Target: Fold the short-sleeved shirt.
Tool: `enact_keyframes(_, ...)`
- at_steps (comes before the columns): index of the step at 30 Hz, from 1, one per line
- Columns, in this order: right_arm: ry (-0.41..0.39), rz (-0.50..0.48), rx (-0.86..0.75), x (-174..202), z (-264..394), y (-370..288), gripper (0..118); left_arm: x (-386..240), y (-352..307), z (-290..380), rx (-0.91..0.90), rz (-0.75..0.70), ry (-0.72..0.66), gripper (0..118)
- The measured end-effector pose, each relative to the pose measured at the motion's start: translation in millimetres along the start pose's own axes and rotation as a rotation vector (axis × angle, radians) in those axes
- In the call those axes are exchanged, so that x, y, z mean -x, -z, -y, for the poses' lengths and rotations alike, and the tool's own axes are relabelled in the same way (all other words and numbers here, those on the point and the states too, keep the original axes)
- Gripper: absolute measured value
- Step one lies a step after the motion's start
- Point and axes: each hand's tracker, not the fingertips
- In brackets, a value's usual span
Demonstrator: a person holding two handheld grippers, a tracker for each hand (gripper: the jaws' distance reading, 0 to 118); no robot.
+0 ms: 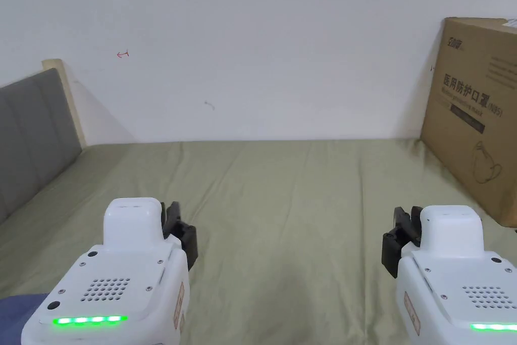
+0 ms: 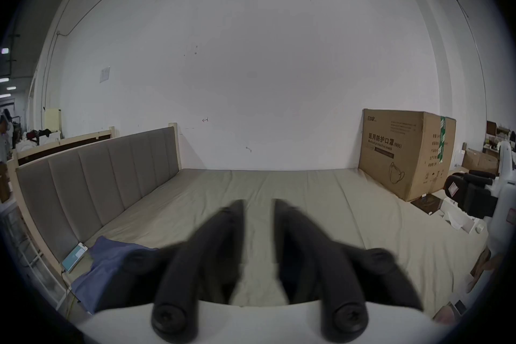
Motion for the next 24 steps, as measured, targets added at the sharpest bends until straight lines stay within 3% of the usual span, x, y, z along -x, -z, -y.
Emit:
enact_keyframes(1,0.024,-0.028,0.01,-1,1,-1,14,-2,0,3,-0.005,-0.001,0.01,3)
enact_keyframes(2,0.043,-0.026,0.006,-2,3,-2,1,-2,-1,3,-0.009,-0.003,0.007,1)
enact_keyframes(16,0.012,-0.105,-0.027,15,-9,1,0,18,-7,-12,-0.014,-0.029,-0.006,0)
enact_keyframes(19,0.038,-0.223,-0.026,35,-15,10,0,40,-21,-18,-0.028,-0.125,0.015,0)
enact_keyframes(24,-0.018,-0.411,-0.03,102,-20,24,0,97,-54,-21,-0.026,-0.307,-0.032,0)
